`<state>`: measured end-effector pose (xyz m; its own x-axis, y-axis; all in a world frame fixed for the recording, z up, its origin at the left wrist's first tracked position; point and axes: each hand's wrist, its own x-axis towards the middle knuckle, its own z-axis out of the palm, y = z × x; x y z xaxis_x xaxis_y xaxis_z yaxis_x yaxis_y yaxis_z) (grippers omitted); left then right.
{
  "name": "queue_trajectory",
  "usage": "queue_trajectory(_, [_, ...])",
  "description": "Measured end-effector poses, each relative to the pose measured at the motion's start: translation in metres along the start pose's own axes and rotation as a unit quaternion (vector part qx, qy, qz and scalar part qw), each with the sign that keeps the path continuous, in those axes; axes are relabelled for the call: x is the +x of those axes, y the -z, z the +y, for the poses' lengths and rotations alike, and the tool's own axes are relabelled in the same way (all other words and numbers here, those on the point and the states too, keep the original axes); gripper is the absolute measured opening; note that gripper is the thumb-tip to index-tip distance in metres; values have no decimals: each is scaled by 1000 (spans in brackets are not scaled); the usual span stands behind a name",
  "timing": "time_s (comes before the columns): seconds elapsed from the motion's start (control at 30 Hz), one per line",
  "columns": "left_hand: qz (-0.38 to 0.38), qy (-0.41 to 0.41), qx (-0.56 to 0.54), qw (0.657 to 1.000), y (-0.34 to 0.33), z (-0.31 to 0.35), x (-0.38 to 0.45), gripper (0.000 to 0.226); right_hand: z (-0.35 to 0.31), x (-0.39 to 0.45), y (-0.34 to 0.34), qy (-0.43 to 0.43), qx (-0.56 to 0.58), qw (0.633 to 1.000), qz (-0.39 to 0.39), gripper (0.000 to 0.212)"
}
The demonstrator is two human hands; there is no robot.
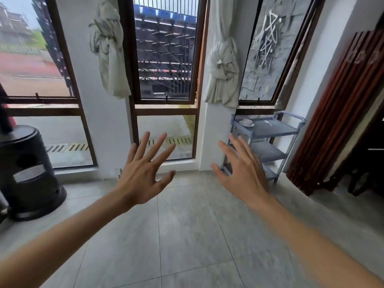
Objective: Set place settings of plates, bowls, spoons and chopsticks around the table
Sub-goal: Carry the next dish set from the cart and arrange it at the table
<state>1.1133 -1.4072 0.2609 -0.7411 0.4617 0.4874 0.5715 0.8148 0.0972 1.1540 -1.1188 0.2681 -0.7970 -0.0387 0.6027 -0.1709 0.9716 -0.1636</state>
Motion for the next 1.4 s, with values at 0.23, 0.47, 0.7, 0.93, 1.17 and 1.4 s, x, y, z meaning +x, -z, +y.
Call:
queue_trajectory(0.23, [8, -20, -38, 999, -78, -44, 187, 72, 86, 139, -62, -29, -36, 999, 0, 73])
queue_trajectory(0.47, [-19, -62, -77, 995, -160, -43, 359, 73, 203, 233, -106, -91, -48, 994, 30, 69])
queue_trajectory(0.7, [-3, -84, -65, 994, -274, -32, 519, 72, 352, 327, -173, -110, -66, 991, 37, 72])
queue_trajectory(0.93, [-4, -72, -47, 996, -366, 4, 698, 76, 512, 450, -219, -89, -75, 993, 26, 70])
queue_trajectory(1.17, [-8, -75, -70, 995, -459, 35, 844, 74, 647, 542, -267, -85, -69, 994, 14, 70])
queue_trajectory(1.4, [1, -85, -112, 990, -579, 73, 987, 73, 799, 621, -328, -79, -82, 993, 4, 70])
